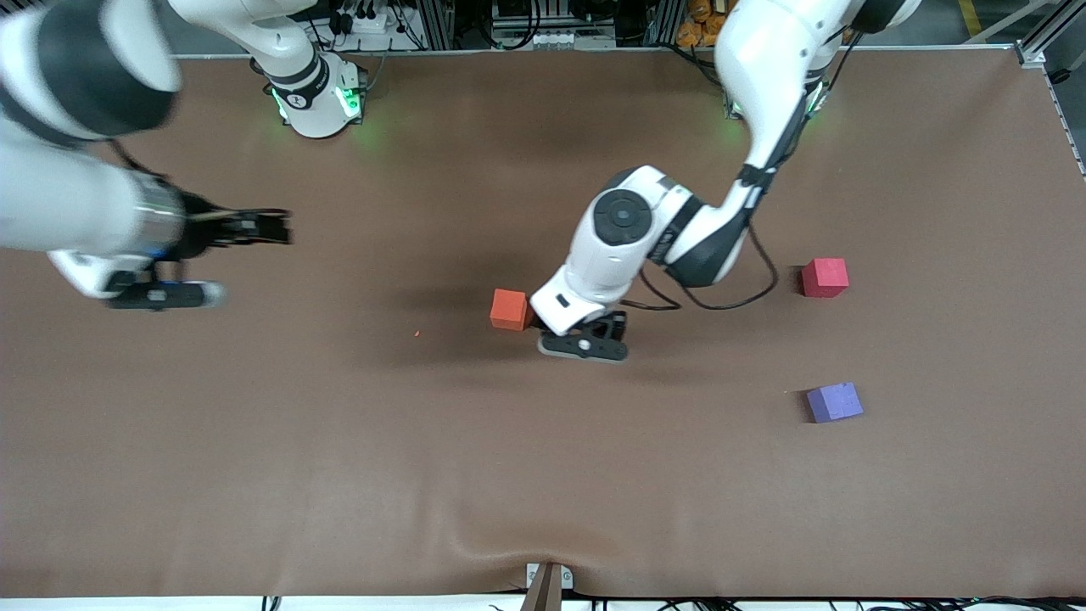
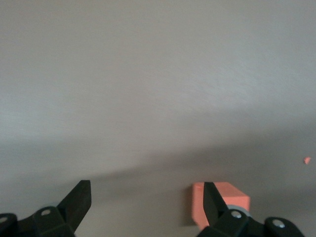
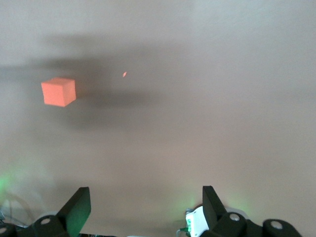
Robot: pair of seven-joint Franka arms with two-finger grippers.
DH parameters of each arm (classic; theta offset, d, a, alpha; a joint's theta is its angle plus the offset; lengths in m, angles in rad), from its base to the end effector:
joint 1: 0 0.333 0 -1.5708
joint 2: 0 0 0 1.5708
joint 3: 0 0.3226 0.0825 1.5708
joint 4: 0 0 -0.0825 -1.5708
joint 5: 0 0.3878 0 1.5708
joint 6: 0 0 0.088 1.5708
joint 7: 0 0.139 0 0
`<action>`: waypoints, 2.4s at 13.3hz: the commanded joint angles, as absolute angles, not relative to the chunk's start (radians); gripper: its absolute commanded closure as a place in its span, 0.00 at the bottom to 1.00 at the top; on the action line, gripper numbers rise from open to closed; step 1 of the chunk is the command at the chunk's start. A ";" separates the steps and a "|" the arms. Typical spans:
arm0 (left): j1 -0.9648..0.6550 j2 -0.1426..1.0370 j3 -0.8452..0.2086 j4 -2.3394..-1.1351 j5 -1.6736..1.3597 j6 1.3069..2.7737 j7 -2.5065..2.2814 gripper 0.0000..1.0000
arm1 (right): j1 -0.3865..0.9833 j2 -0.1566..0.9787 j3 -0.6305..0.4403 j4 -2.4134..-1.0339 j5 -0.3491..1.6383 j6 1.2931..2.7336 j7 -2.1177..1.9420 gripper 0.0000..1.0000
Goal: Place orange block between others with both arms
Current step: 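Grasp the orange cube with the left gripper while the right gripper releases, then carry the orange cube with the left gripper toward the pink and blue cubes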
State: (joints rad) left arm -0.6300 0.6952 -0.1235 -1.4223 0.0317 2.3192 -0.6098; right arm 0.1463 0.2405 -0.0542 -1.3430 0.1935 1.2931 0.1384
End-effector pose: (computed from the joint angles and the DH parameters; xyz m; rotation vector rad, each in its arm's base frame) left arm 0.5658 -0.5050 0.2811 2.9602 -0.1871 0.1918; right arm 0.5846 0.0882 0.5486 -2.9614 0.0306 0.4607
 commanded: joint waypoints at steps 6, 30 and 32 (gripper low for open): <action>-0.932 0.846 0.069 -1.350 0.057 2.447 -0.744 0.00 | -0.009 0.172 -0.017 -1.344 -0.012 1.296 -0.086 0.00; -0.760 0.706 0.146 -1.342 0.092 2.212 -1.003 1.00 | -0.049 0.164 -0.015 -1.414 -0.031 1.375 -0.104 0.00; -0.682 0.669 0.146 -1.348 0.094 2.143 -0.994 1.00 | -0.049 0.164 -0.015 -1.414 -0.031 1.361 -0.104 0.00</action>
